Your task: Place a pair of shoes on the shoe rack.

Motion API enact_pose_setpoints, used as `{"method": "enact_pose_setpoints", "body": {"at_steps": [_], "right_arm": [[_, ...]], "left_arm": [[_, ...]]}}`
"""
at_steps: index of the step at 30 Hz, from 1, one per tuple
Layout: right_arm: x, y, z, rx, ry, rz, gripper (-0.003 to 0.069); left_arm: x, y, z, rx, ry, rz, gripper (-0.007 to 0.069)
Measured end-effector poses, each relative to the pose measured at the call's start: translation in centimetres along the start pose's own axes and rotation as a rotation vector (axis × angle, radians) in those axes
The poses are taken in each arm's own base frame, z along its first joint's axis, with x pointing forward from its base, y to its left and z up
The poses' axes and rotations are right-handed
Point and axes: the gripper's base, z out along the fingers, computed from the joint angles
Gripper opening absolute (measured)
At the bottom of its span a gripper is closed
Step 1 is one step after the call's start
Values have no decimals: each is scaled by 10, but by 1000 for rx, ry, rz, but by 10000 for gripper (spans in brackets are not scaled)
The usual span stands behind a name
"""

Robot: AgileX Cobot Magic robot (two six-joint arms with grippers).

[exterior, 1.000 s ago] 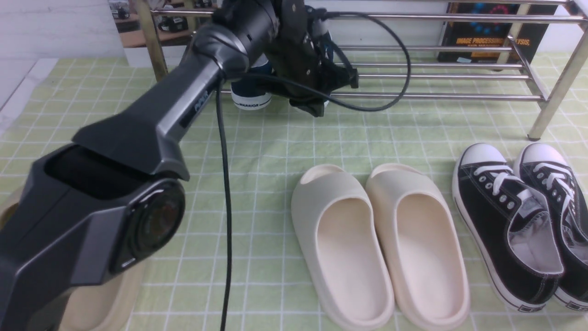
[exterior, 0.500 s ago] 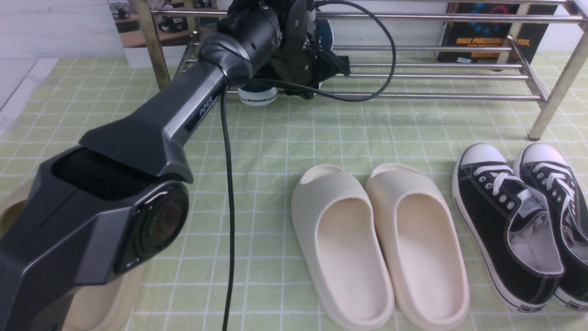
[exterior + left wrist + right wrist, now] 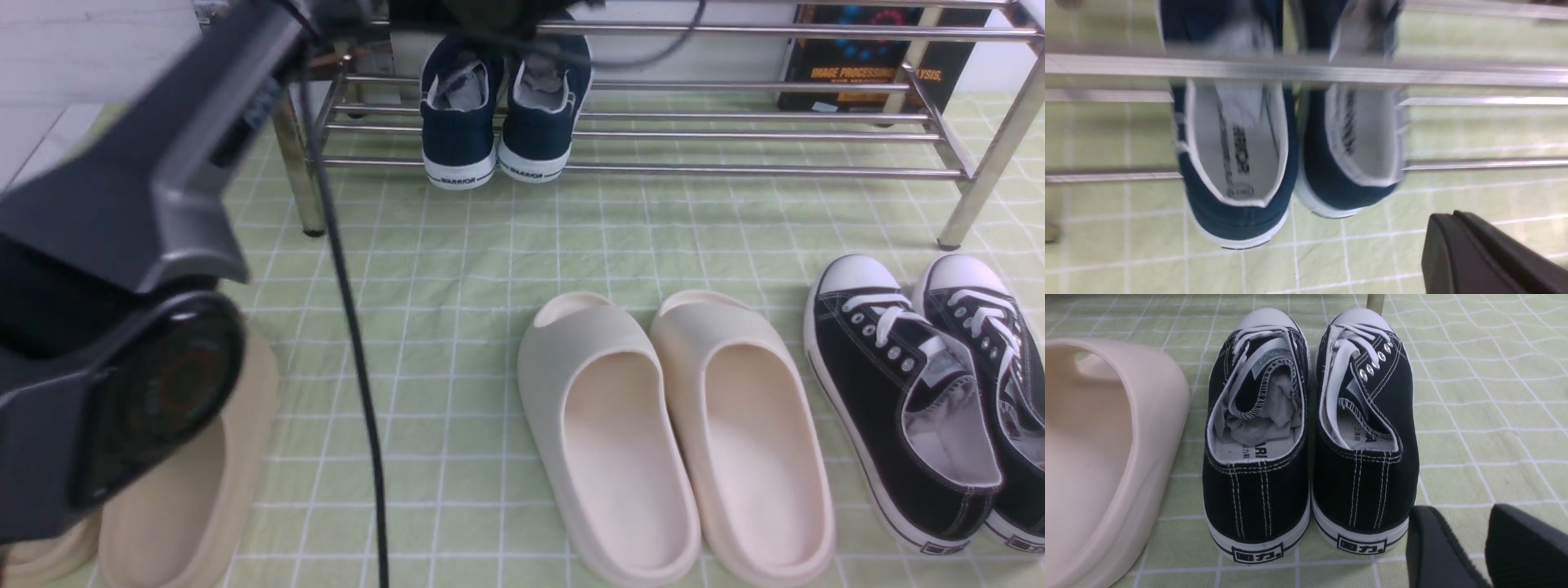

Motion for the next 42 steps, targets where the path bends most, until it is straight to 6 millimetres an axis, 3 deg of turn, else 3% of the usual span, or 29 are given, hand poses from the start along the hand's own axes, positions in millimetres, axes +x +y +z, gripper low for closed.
{"method": "enact_pose_setpoints", "body": {"at_steps": [1, 2, 4, 6, 9, 10, 12, 15, 19, 20, 21, 22, 24, 25, 27, 31, 37, 42], "right_arm": [[0, 0, 0, 0, 0, 0, 239], [0, 0, 0, 0, 0, 0, 239], [0, 0, 0, 0, 0, 0, 239], [0, 0, 0, 0, 0, 0, 239], [0, 0, 0, 0, 0, 0, 239], [0, 0, 0, 0, 0, 0, 239], [0, 0, 0, 0, 0, 0, 239], [0, 0, 0, 0, 0, 0, 239], [0, 0, 0, 0, 0, 0, 239], [0, 0, 0, 0, 0, 0, 239], [0, 0, 0, 0, 0, 0, 239], [0, 0, 0, 0, 0, 0, 239], [0, 0, 0, 0, 0, 0, 239], [0, 0, 0, 0, 0, 0, 239], [0, 0, 0, 0, 0, 0, 239], [0, 0, 0, 0, 0, 0, 239], [0, 0, 0, 0, 0, 0, 239], [0, 0, 0, 0, 0, 0, 239]], "left_arm": [[-11, 0, -36, 6, -46, 13, -13], [-12, 0, -40, 6, -52, 15, -13], [-18, 1, -68, -3, -93, 25, -13], [-22, 9, -120, -41, -149, 42, -13], [-18, 16, -142, -80, -155, 56, -13], [-10, 24, -167, -112, -161, 69, -13], [-2, 30, -183, -130, -155, 74, -13], [33, 49, -234, -167, -122, 80, -13], [80, 69, -265, -184, -70, 72, -13], [84, 71, -272, -181, -81, 65, -13], [111, 82, -283, -181, -67, 38, -13], [120, 86, -292, -173, -86, 22, -13], [136, 92, -297, -170, -89, 11, -13], [162, 103, -313, -146, -140, -5, -13], [175, 108, -318, -138, -158, -6, -13], [229, 129, -331, -122, -191, -37, -13], [278, 145, -332, -91, -192, -72, -13], [294, 149, -327, -87, -147, -84, -13]]}}
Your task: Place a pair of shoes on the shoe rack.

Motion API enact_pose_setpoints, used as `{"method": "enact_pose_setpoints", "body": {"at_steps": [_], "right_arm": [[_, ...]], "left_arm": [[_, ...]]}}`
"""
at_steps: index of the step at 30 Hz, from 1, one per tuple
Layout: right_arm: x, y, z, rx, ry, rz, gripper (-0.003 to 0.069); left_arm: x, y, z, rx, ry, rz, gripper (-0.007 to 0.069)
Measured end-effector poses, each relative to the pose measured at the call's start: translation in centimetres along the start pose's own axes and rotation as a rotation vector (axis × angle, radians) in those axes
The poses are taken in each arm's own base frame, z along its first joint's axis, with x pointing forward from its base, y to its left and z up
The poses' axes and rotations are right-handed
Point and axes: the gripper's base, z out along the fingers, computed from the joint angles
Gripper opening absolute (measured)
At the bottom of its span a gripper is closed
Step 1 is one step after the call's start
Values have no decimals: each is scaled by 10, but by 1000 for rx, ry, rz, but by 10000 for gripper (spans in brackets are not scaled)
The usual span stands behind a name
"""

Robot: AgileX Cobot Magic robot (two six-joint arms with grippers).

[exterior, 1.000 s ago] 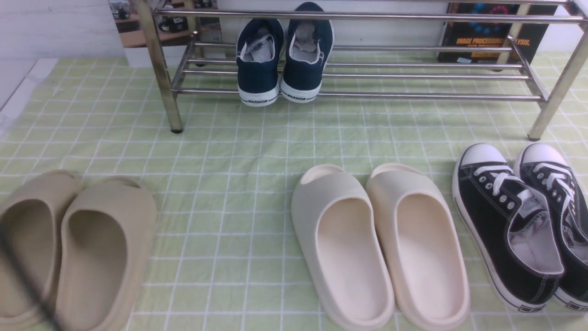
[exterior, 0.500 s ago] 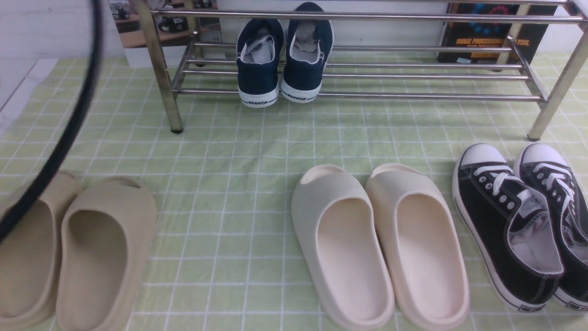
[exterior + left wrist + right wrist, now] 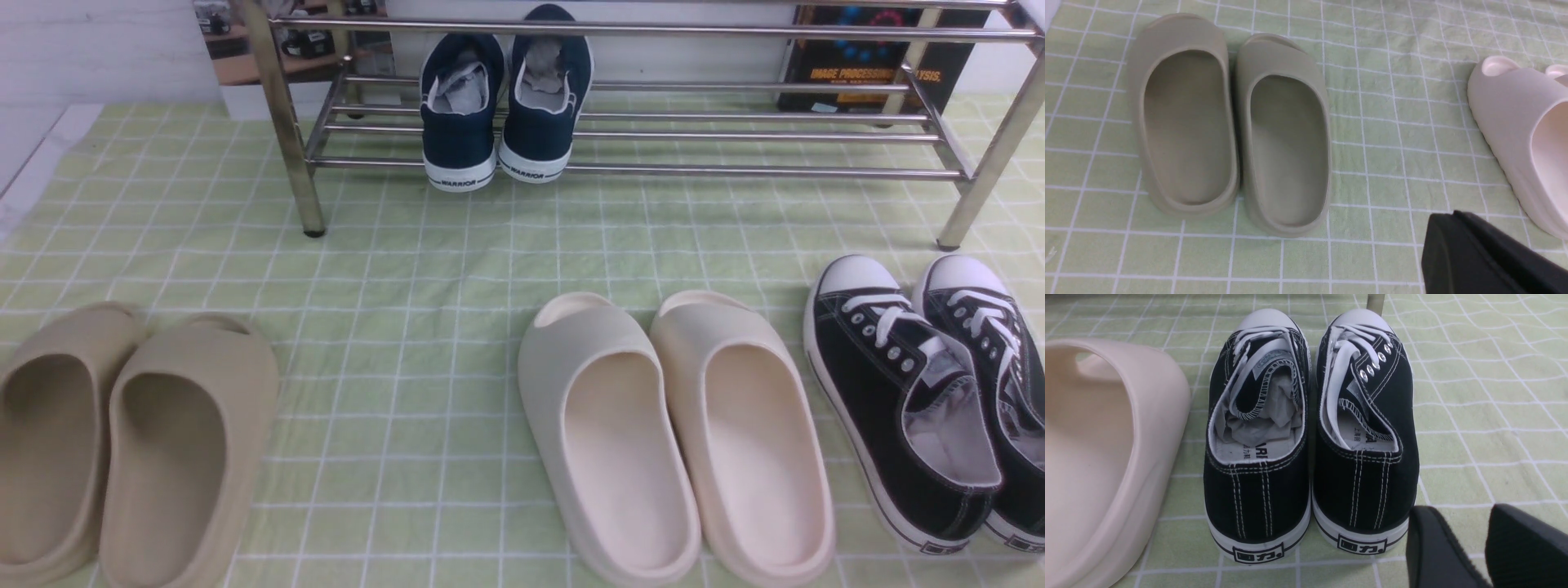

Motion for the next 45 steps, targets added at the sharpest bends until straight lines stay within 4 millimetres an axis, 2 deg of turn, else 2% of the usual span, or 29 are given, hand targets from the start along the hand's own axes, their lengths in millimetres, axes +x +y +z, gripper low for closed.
{"method": "enact_pose_setpoints", "body": {"at_steps": [10, 14, 22, 27, 34, 45], "right_arm": [[0, 0, 0, 0, 0, 0, 239], [0, 0, 0, 0, 0, 0, 239], [0, 0, 0, 0, 0, 0, 239], [0, 0, 0, 0, 0, 0, 239], [0, 0, 0, 0, 1, 0, 239], [0, 0, 0, 0, 1, 0, 239]], "left_arm": [[2, 0, 2, -5, 10, 43, -13], [9, 0, 14, 36, -107, 60, -13], [57, 9, 66, 51, -392, -16, -13], [98, 25, 96, -5, -524, -29, -13], [122, 34, 116, -47, -451, -22, -13], [134, 37, 121, -82, -314, -25, -13]]}}
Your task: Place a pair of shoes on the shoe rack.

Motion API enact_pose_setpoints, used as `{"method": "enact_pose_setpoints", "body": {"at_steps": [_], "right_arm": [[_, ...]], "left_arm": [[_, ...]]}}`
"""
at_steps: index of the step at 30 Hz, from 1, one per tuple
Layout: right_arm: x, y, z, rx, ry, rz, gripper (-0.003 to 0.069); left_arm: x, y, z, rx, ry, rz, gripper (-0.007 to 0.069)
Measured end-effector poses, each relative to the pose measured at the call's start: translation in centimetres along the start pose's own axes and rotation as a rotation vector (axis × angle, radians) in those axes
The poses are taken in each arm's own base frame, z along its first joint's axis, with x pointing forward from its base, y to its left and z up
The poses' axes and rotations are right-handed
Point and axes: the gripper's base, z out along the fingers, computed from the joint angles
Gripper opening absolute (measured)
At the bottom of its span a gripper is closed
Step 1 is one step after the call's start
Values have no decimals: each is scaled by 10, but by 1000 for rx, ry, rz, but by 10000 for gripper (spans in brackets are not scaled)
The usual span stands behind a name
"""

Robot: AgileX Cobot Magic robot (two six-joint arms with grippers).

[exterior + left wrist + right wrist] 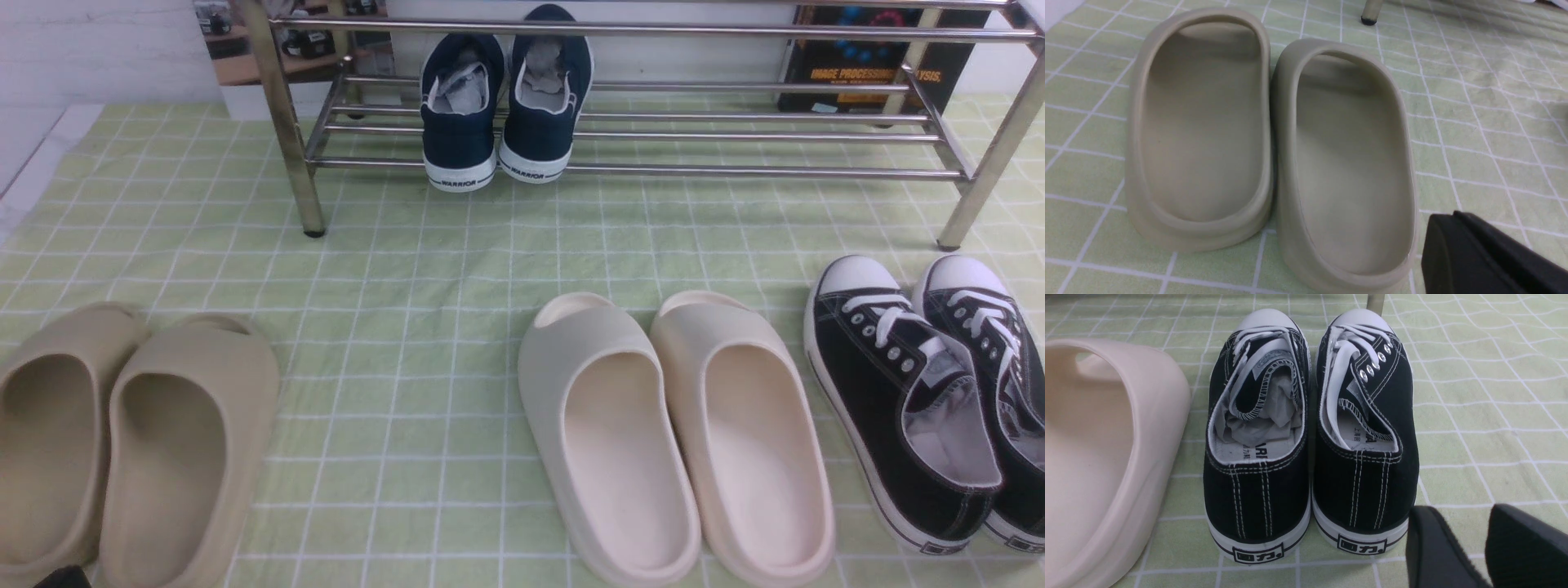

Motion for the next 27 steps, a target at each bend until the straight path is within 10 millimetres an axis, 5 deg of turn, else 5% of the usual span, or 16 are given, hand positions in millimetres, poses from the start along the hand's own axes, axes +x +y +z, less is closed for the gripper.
{"method": "enact_pose_setpoints", "body": {"at_steps": [27], "right_arm": [[0, 0, 0, 0, 0, 0, 239]], "left_arm": [[0, 2, 0, -46, -5, -48, -13]]}}
